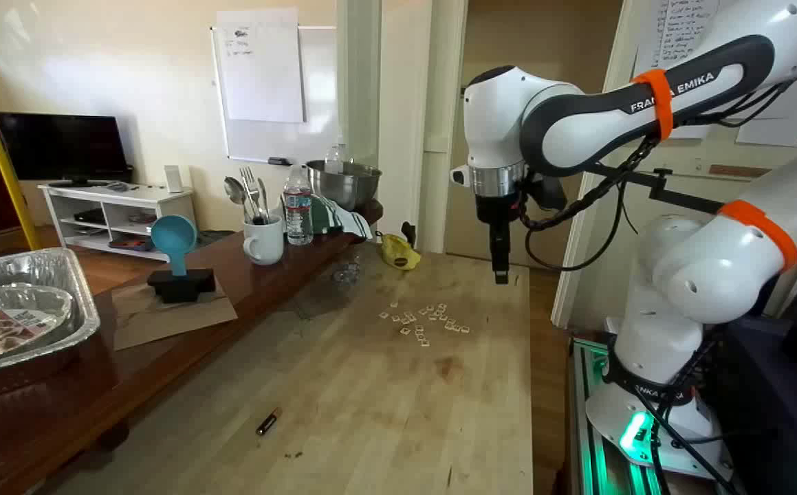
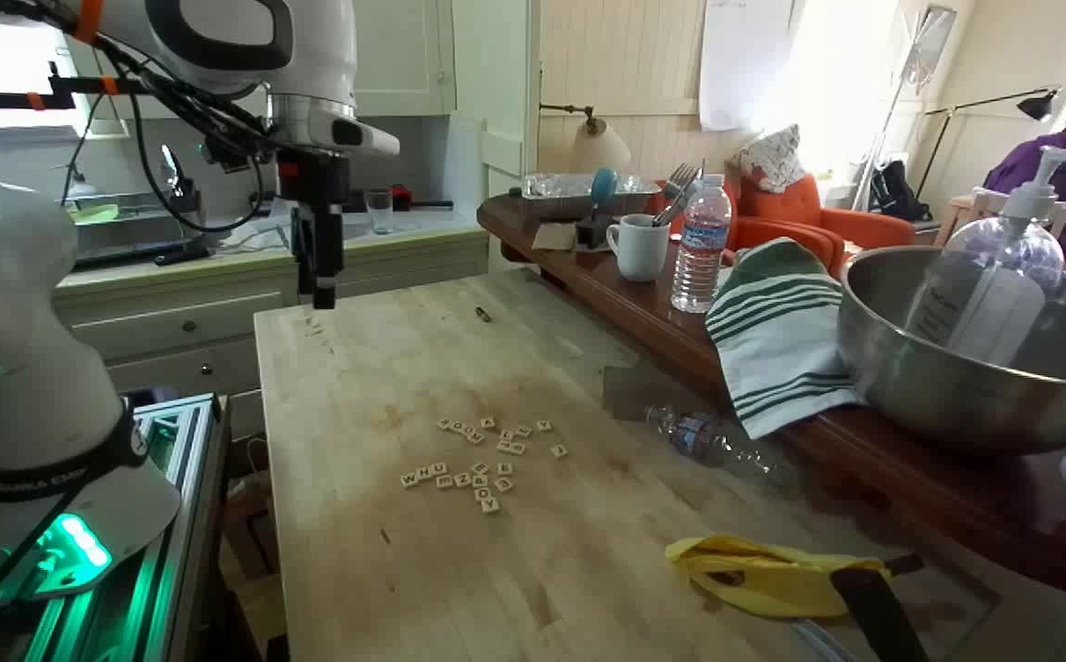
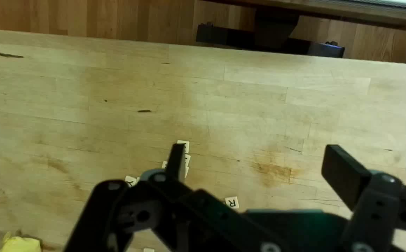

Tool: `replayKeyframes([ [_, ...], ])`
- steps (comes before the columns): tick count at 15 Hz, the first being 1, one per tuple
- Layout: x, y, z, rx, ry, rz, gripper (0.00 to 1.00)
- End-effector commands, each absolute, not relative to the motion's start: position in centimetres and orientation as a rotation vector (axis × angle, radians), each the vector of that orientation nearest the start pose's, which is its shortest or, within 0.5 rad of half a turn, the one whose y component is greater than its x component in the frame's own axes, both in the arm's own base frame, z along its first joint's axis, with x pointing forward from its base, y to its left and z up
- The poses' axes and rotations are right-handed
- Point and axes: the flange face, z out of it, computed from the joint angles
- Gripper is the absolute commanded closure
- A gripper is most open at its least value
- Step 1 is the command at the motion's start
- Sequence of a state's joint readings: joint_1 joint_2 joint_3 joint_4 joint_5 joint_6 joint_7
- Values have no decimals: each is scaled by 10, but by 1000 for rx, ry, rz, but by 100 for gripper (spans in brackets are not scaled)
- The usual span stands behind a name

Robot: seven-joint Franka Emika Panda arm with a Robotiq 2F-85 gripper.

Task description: Replace the r tile letter with the z tile letter, then move the a tile letter to the right

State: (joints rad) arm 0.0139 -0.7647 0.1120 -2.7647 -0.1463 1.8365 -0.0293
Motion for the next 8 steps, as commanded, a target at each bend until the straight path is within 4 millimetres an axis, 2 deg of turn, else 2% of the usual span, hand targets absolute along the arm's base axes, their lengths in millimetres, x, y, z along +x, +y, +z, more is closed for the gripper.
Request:
replayKeyframes([
  [1,292,22,411,-3338,-281,284,0],
  [6,291,22,406,-3335,-283,307,0],
  [8,307,33,399,-3340,-402,252,0],
])
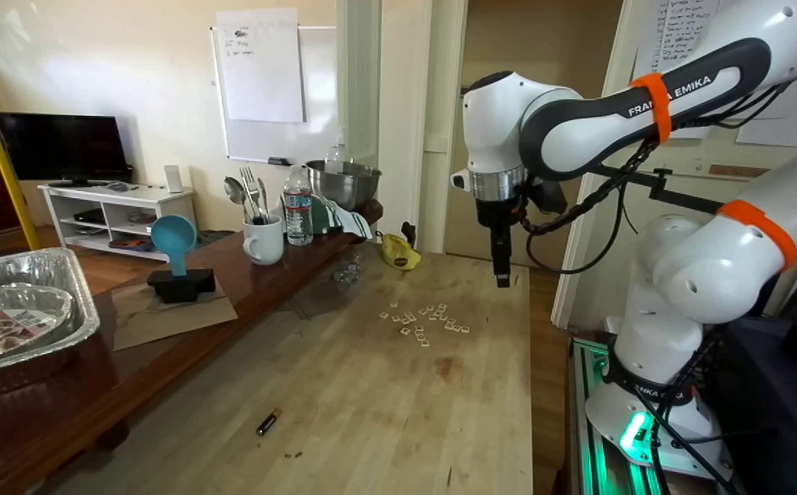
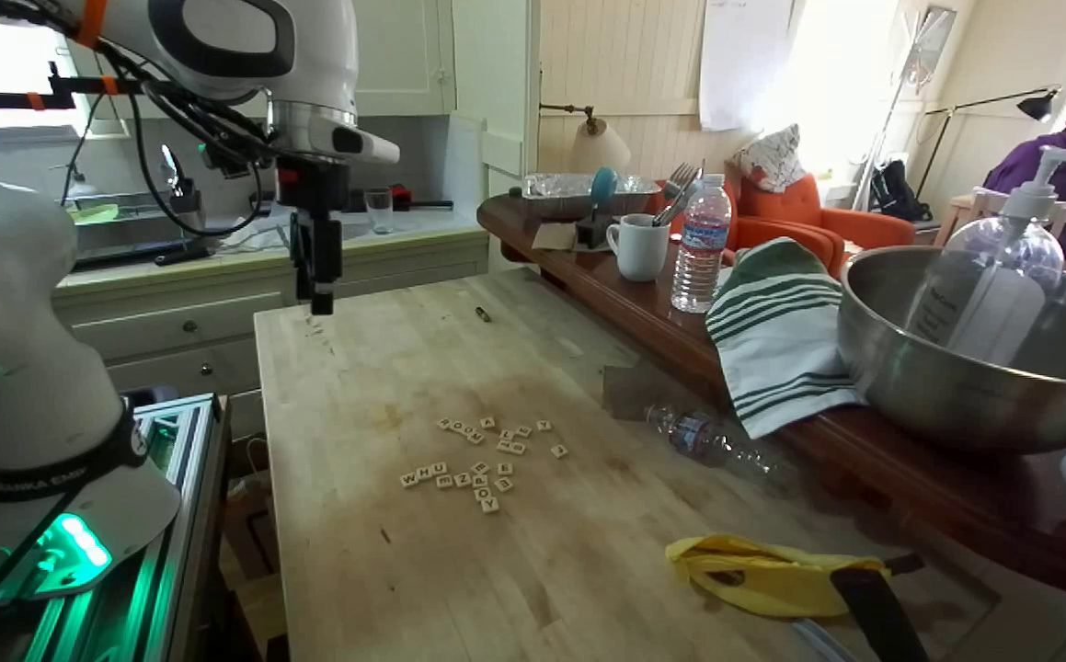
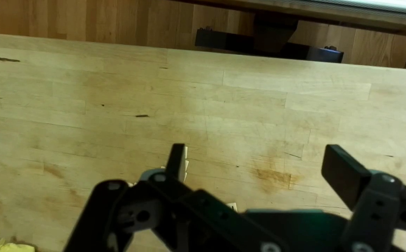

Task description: Replace the r tile letter with the z tile letter, then move the a tile letter to the right

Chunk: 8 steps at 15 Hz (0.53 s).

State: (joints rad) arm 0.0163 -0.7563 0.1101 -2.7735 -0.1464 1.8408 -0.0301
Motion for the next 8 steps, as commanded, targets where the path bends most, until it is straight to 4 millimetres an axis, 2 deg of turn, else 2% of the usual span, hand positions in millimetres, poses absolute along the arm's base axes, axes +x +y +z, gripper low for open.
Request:
replayKeyframes([
  [1,315,39,395,-3330,-498,182,0],
  [5,352,59,379,-3228,-738,-99,0],
  [8,374,62,355,-3116,-845,-164,0],
])
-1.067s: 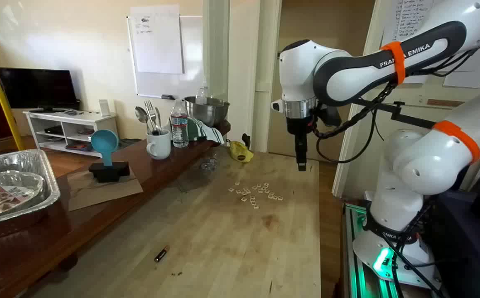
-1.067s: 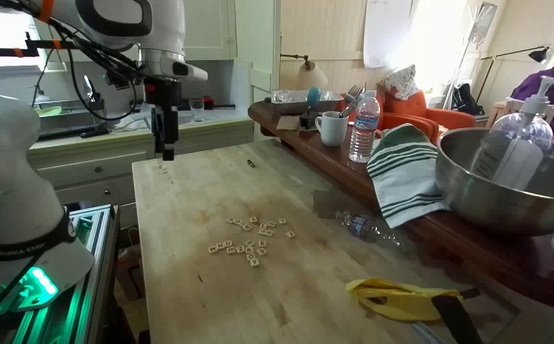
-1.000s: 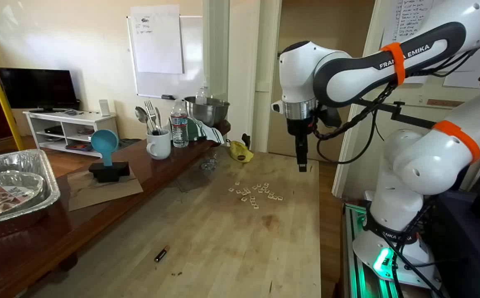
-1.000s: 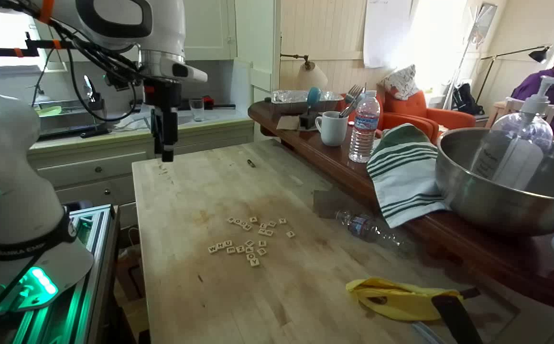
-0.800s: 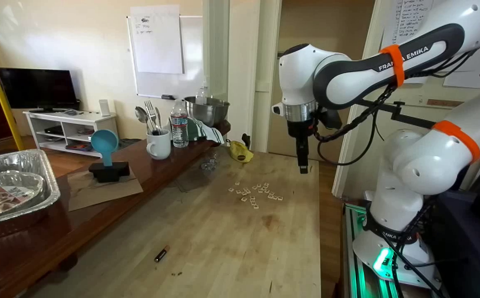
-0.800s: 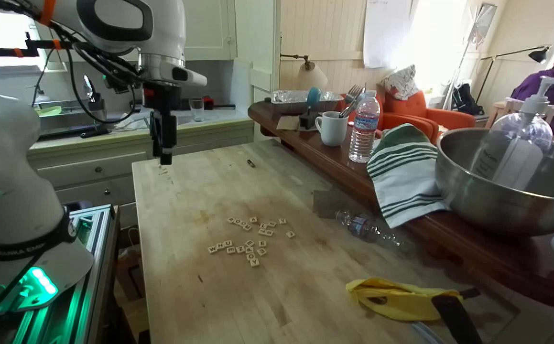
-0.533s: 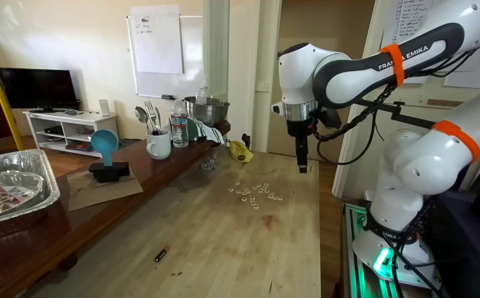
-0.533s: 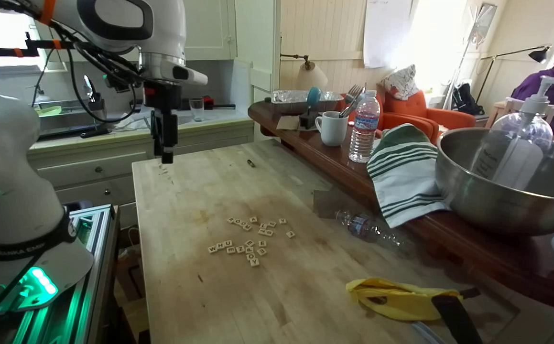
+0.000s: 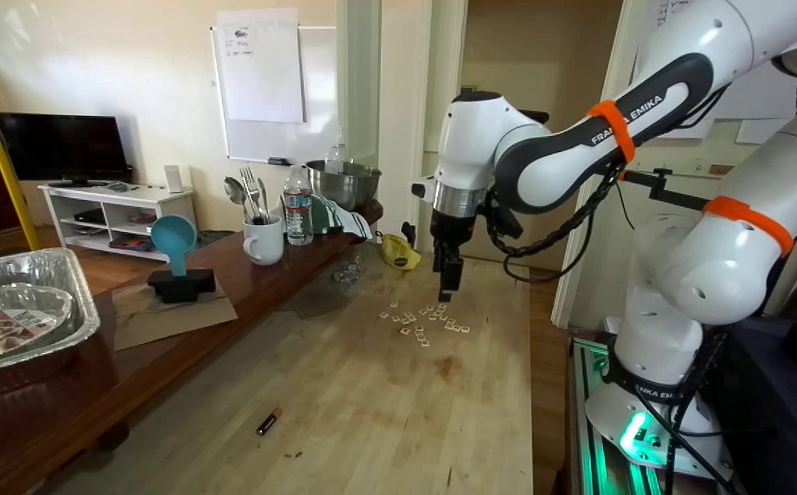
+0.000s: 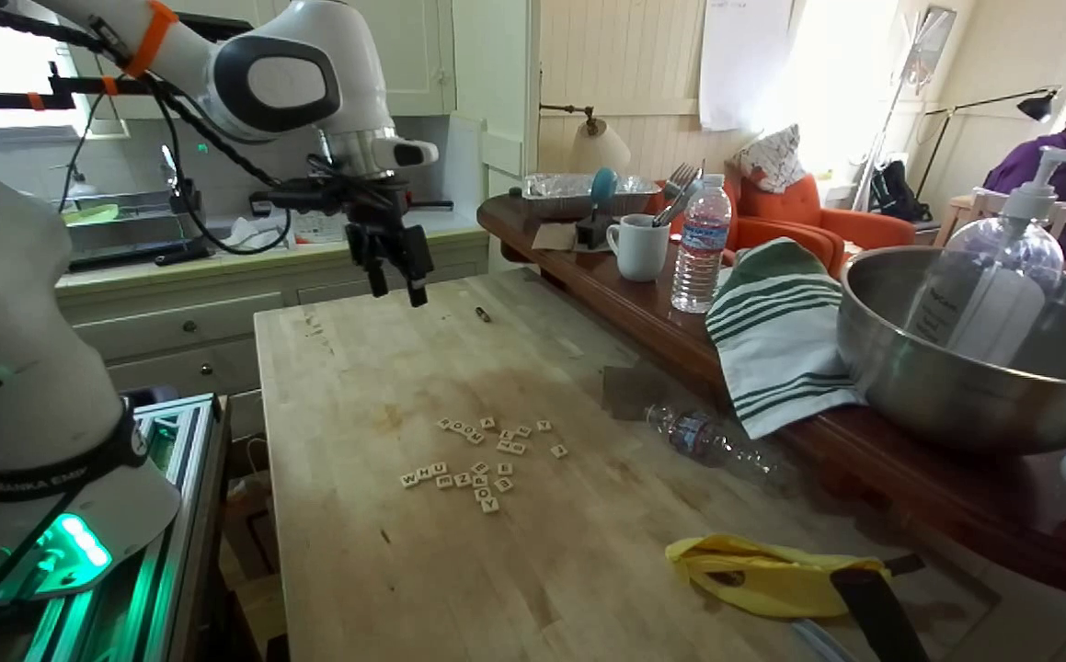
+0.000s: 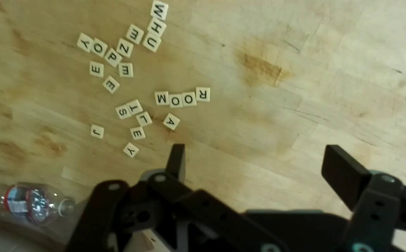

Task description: Replace the r tile letter with the z tile letter, then move the a tile letter to the right

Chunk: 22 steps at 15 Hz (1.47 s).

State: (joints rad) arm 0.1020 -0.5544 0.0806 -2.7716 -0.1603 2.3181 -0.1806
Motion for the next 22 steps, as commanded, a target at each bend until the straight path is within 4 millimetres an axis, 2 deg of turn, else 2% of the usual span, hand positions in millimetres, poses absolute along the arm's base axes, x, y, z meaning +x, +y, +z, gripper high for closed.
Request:
replayKeyframes([
  [1,380,61,345,-3081,-861,-143,0],
  [6,395,53,306,-2946,-861,35,0],
  [9,399,54,288,-2934,-814,139,0],
  [10,391,50,299,-2959,-831,60,0],
  [12,394,51,290,-2955,-827,94,0],
  [16,396,52,287,-2948,-849,99,0],
  [18,396,49,275,-2951,-848,121,0],
  [19,396,47,272,-2955,-841,128,6],
  [20,395,44,268,-2958,-840,127,26],
  [22,394,40,260,-2965,-839,127,42],
])
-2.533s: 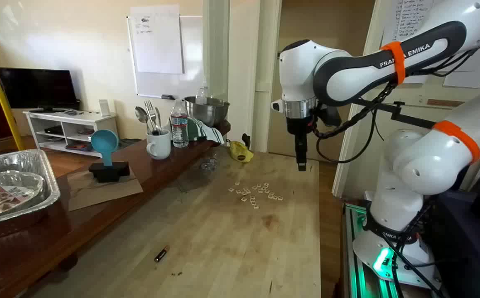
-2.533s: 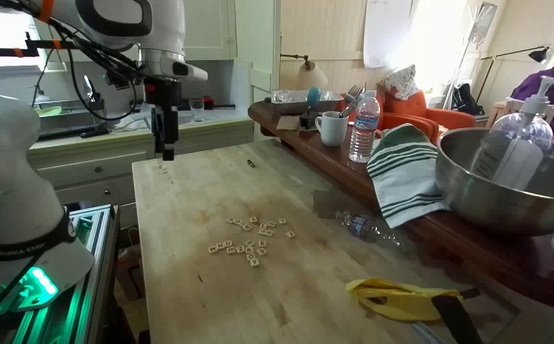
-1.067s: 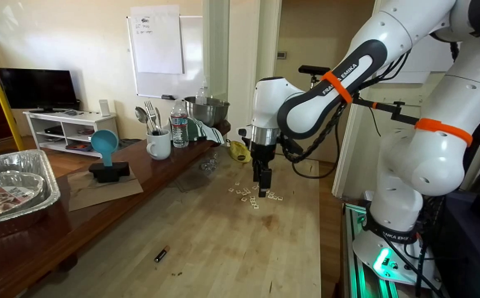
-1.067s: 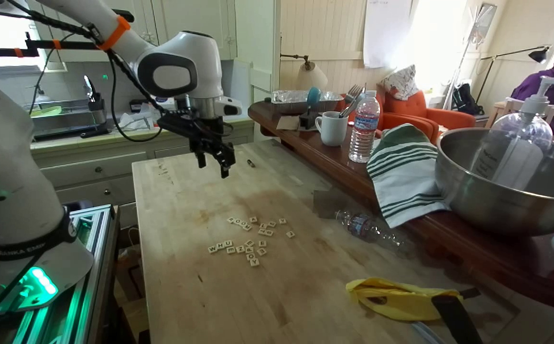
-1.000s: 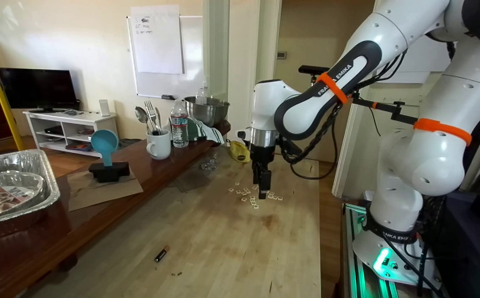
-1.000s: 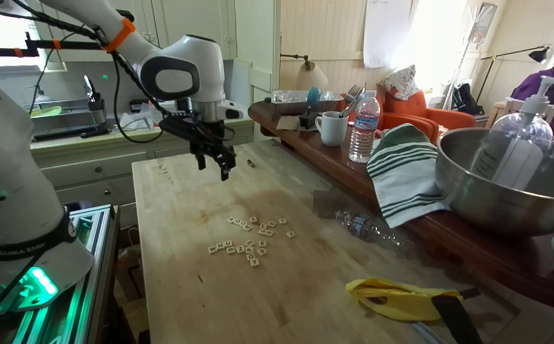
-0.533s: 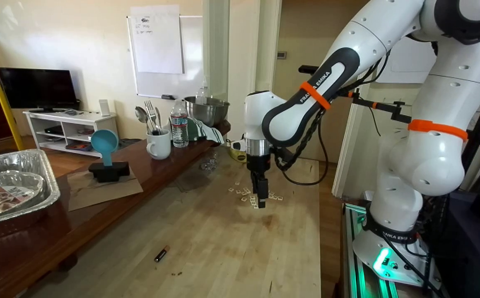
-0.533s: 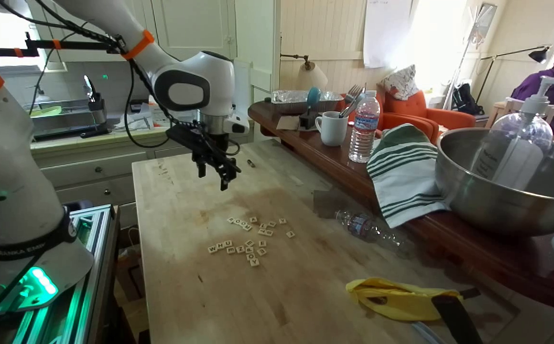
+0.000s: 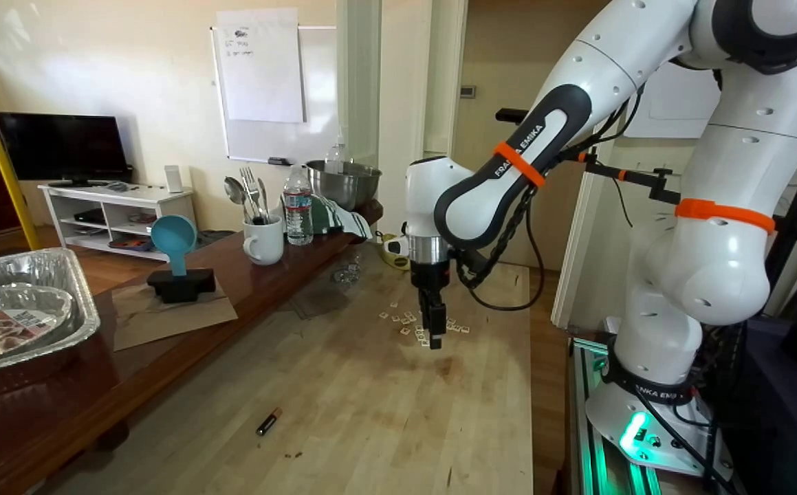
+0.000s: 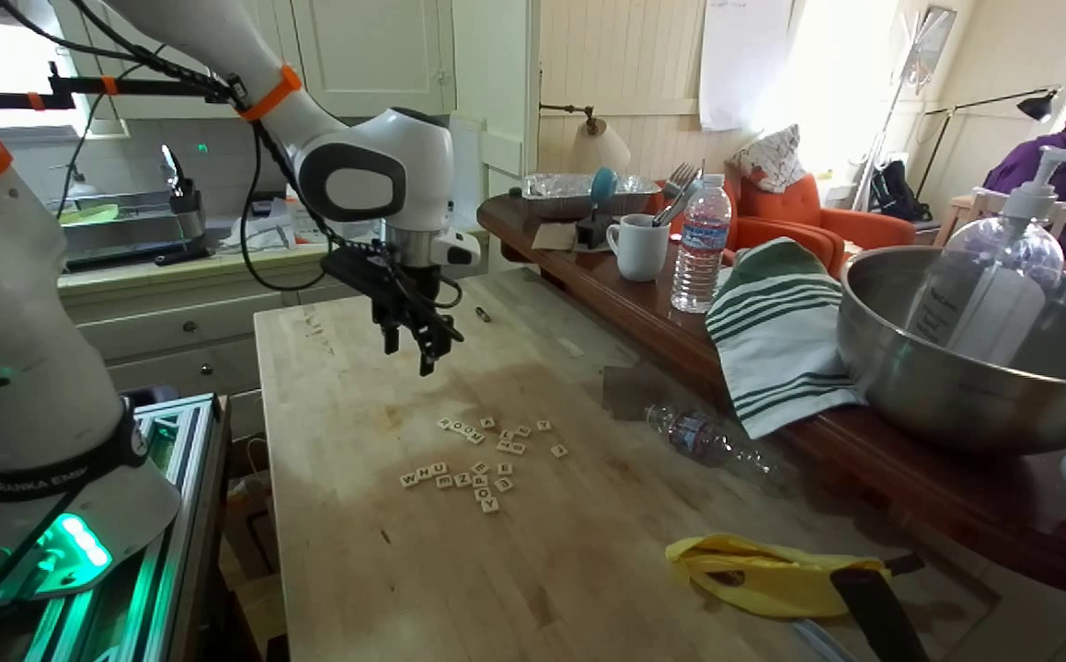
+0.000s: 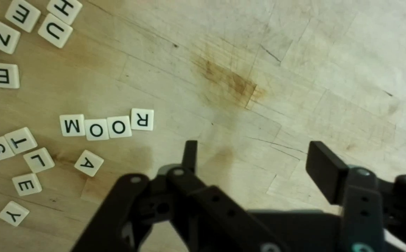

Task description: Replace the r tile letter with the z tile letter, then move the a tile letter to the right

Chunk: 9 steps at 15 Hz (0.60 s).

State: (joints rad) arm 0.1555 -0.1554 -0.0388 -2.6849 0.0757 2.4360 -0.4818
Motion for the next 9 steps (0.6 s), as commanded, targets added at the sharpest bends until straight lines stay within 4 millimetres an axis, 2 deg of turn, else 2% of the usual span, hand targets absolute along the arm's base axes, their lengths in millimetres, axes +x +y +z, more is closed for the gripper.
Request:
replayKeyframes([
  [1,394,37,256,-2967,-845,116,51],
  [7,396,16,230,-3046,-824,18,95],
  [9,396,10,224,-3056,-804,-19,100],
])
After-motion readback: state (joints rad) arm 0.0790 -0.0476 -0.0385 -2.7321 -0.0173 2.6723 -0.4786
